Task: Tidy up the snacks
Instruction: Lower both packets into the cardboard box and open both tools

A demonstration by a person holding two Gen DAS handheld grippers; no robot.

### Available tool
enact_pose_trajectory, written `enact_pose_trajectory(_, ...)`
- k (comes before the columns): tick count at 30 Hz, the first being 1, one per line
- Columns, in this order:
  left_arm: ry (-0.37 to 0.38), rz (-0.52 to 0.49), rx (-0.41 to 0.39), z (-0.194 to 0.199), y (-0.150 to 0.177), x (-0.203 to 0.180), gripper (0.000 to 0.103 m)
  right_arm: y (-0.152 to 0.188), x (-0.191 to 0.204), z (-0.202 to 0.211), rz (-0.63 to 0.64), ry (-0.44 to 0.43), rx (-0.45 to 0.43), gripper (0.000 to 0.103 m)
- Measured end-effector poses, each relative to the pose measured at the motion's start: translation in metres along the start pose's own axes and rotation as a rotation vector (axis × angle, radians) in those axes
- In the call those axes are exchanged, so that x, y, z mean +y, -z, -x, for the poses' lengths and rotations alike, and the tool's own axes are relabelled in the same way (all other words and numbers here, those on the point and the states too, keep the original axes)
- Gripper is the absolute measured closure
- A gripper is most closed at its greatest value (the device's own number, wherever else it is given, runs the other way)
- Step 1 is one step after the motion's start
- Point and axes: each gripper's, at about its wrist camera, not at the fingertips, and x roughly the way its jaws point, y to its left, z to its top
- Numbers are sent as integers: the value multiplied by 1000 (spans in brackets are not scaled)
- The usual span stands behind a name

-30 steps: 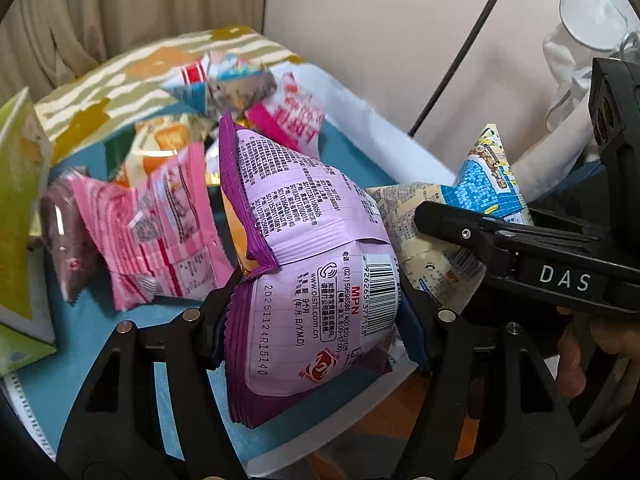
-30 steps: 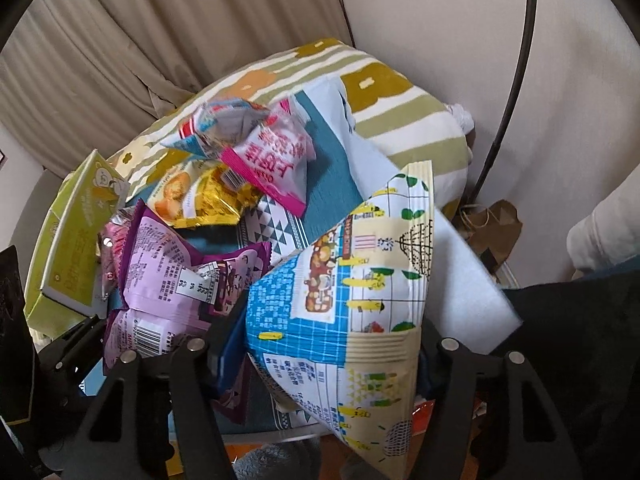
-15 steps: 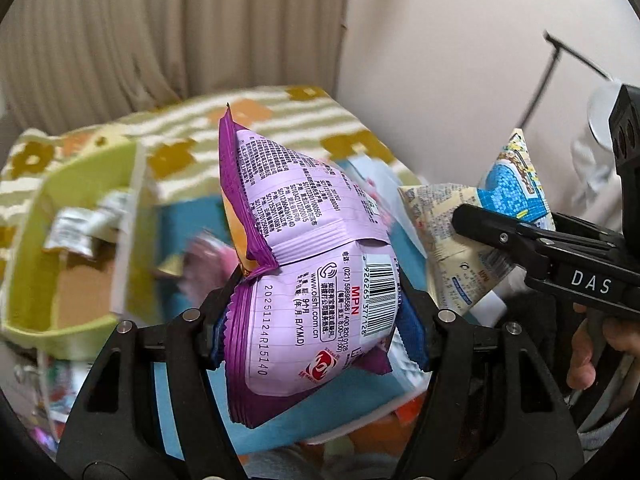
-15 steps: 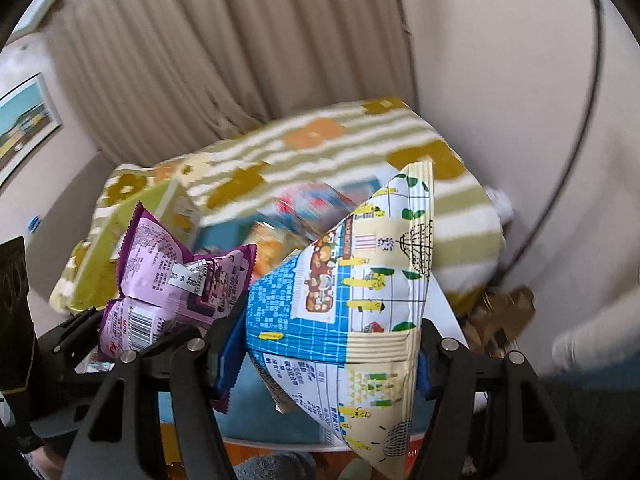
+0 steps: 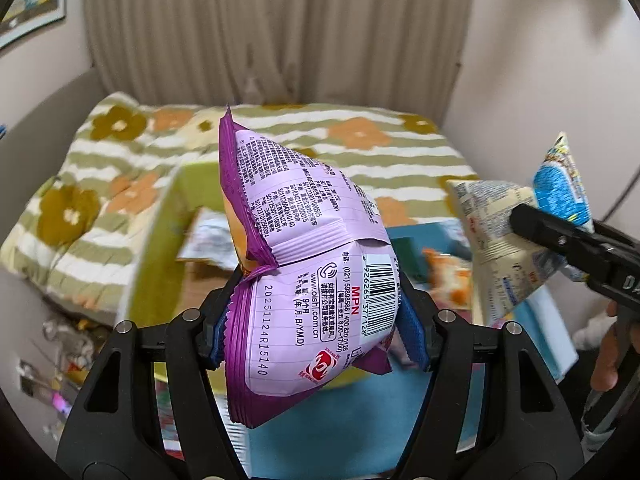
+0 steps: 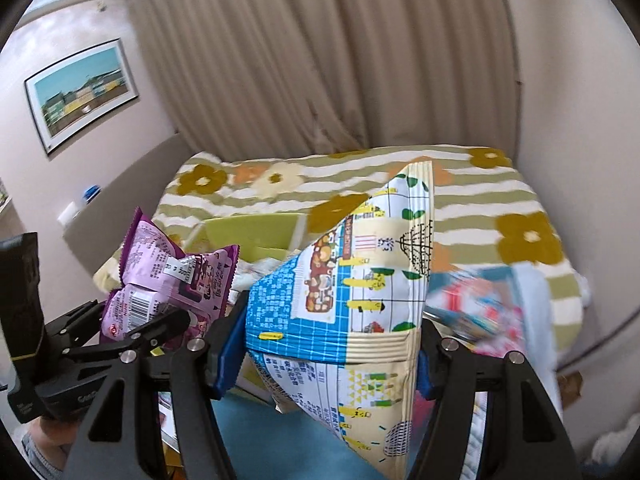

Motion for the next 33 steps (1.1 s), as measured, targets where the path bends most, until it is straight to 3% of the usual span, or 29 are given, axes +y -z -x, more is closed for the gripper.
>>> enact_pose_trajectory(6, -50, 8, 88, -36, 4, 55, 40, -17, 54, -62, 25, -47, 66, 41)
enact_pose_trajectory(12, -30, -10, 192, -68, 24, 83, 39, -12, 80, -100, 24, -53, 145, 41)
enact_pose_trajectory(13, -29, -13, 201, -70, 26, 86, 34, -11, 82, -105, 21, -50, 154, 41)
enact_pose_trajectory(14, -21, -23, 215, -74, 29, 88, 18, -9, 85, -111, 18, -44, 166, 41)
enact_pose_trajectory(16, -32, -39, 208, -75, 32, 90, 1, -7, 88, -117, 11, -37, 182, 41)
enact_pose_trajectory(22, -22, -26, 208, -68, 38, 101, 1, -3, 96, -135, 1, -20, 235, 41)
enact_pose_trajectory(26, -13, 34, 205, -61, 42, 109, 1, -1, 101, -142, 37, -28, 264, 41)
enact_pose_trajectory(33, -57, 79, 192, -51, 34, 112, 1, 7, 112, -164, 99, -12, 312, 40)
